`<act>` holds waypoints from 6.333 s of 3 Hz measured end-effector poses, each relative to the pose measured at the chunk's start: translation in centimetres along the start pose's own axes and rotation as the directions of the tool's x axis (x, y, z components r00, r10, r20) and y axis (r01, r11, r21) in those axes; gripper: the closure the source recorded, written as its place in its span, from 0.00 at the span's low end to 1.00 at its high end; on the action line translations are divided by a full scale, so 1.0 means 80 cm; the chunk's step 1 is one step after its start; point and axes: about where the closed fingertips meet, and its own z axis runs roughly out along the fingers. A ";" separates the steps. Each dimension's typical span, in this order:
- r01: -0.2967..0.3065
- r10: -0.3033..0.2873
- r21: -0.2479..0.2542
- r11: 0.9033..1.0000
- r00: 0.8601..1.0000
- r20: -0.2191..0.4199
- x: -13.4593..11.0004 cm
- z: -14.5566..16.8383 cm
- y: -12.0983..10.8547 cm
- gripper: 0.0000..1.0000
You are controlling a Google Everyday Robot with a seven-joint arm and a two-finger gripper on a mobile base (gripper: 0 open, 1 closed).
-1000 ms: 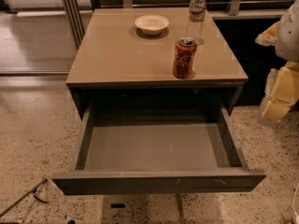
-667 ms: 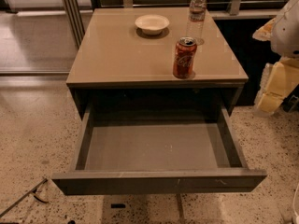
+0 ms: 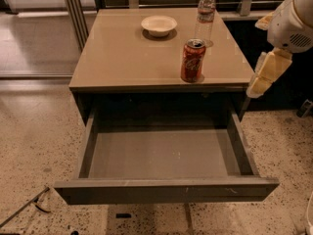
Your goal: Place coke can into top drawer
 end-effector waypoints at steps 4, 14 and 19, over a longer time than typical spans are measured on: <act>-0.109 0.128 -0.071 0.992 0.904 0.407 -0.070 0.139 -0.101 0.00; 0.030 0.061 -0.186 0.982 0.885 0.462 -0.117 0.087 0.029 1.00; -0.281 0.440 -0.376 0.883 0.776 0.452 -0.101 0.262 0.207 1.00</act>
Offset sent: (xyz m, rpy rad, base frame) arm 0.1379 0.0277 -0.0383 0.3677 -0.1040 0.0503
